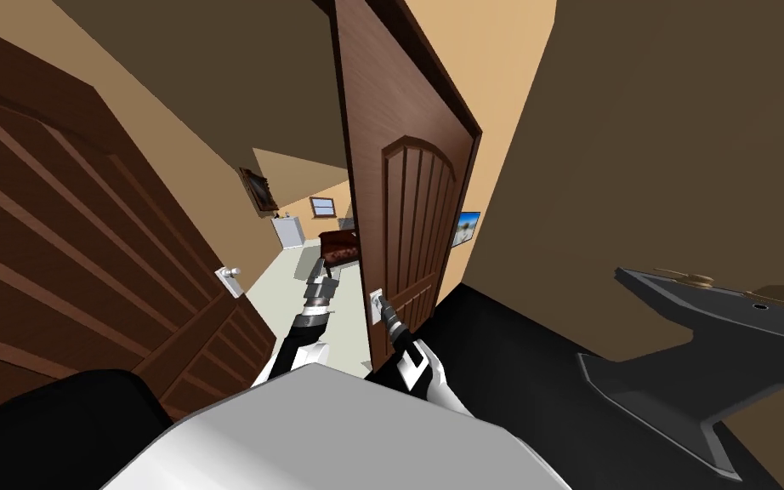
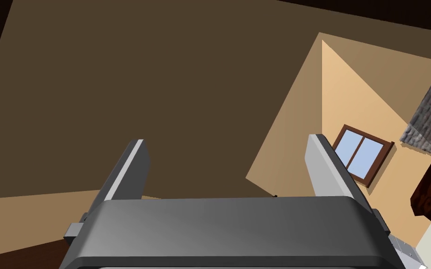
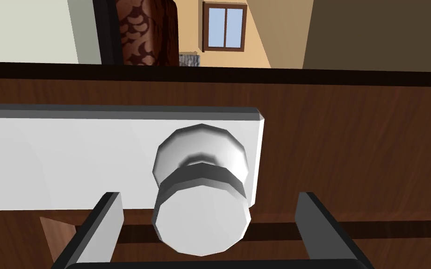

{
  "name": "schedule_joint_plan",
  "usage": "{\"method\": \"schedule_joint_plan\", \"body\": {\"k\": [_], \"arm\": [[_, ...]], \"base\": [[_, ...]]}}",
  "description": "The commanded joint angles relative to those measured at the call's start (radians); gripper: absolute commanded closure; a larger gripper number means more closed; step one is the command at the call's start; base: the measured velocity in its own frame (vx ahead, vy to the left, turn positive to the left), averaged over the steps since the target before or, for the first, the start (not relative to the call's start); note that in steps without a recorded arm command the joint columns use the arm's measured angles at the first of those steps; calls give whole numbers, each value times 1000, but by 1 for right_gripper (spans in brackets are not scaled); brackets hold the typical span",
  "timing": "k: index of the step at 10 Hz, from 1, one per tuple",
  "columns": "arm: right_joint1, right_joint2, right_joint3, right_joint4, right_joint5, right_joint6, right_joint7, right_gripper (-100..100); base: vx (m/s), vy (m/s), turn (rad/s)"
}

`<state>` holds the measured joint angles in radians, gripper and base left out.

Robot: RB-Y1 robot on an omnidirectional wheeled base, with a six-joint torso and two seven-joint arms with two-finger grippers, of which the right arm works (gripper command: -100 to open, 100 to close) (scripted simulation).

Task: Push the door open

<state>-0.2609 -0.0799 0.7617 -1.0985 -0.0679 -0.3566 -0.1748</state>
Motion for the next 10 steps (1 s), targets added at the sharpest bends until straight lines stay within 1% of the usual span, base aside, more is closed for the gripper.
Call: {"method": "schedule_joint_plan", "body": {"k": [1, 2, 3, 8, 9, 10], "arm": [[-1, 7, -6, 8, 1, -2, 2, -100], [-1, 5, -4, 6, 1, -2, 2, -100], [-1, 5, -4, 6, 1, -2, 2, 100], [-1, 5, -4, 6, 1, -2, 2, 100], [8, 1, -11, 1, 15, 2, -2, 100], [13, -1, -14, -3, 23, 4, -4, 100]], "base": [[149, 154, 35], [62, 71, -3], [-6, -9, -5], [-10, -12, 6], [65, 82, -102], [103, 156, -124]]}}
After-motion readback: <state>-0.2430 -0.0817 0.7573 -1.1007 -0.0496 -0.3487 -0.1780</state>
